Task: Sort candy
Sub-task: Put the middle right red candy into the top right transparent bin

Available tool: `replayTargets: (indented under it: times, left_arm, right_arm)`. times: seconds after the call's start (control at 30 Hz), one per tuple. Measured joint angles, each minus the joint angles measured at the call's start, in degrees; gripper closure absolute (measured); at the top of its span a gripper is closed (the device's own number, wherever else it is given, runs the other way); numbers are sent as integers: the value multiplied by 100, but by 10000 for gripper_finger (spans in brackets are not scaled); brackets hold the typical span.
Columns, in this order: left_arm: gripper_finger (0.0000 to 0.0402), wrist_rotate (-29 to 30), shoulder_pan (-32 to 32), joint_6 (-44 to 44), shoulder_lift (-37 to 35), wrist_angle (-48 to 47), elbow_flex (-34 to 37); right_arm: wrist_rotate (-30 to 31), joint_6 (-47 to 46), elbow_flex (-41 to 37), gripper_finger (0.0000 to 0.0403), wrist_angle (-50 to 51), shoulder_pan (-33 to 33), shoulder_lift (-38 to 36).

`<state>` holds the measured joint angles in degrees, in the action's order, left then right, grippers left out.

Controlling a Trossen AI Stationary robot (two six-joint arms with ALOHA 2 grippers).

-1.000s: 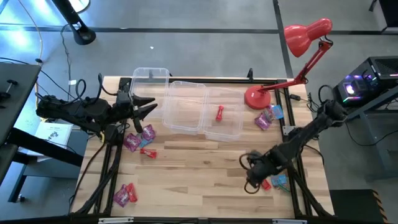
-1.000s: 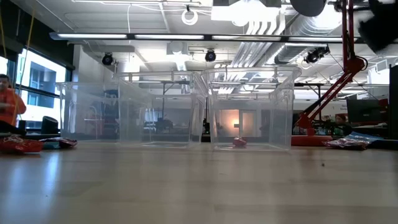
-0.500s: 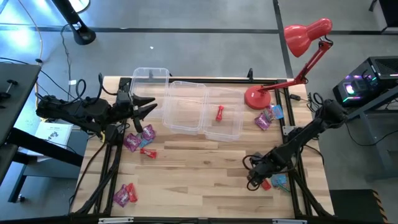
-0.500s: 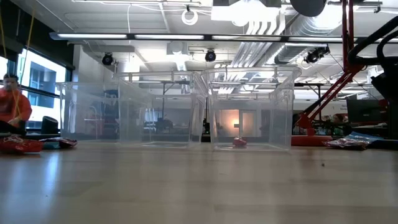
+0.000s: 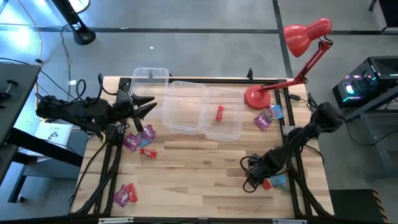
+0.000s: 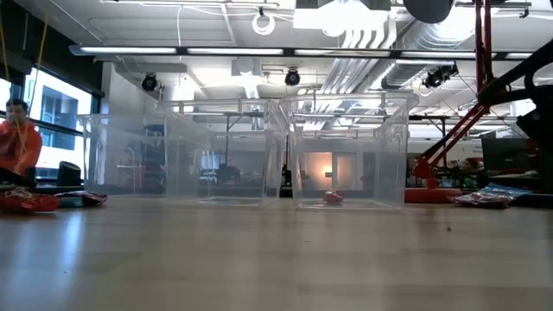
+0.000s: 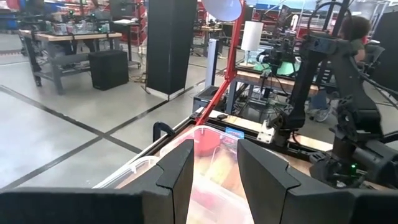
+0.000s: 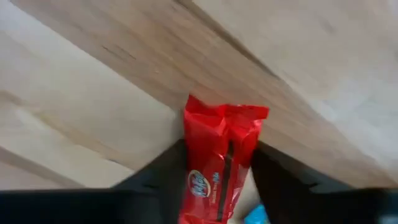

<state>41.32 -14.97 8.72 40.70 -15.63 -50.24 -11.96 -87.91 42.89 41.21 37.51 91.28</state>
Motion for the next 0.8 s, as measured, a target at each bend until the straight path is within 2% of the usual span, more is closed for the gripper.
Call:
replayTargets:
  times: [0.13,0.23,0.3,0.47,0.57,0.63,0.7,0.8]
  left_arm:
    - [287,9,-1,-235,-4,75,0]
    - [287,13,-1,-258,-14,263,2]
    - [287,12,0,-405,-27,399,2]
    - [287,19,0,-907,-36,874,2]
    - [287,87,-1,-1176,-36,1187,2]
    - [287,101,1,-1178,-36,1292,2]
    - [287,101,1,-1087,-36,1227,2]
    - [287,98,0,-818,-36,904,2]
  right_arm:
    - [422,319,250,352,794,-57,-208]
    - [716,454,767,388,1049,-126,-453]
    - [1163,615,1198,386,1669,-171,-650]
    - [3058,1144,2644,362,2727,-545,-961]
    - [4334,2002,3423,367,2565,-873,-994]
    - [4975,2771,3746,372,2233,-1146,-1002]
    - [5192,3595,3866,374,1534,-1482,-1007]
    - [5074,4413,3746,362,770,-2011,-981]
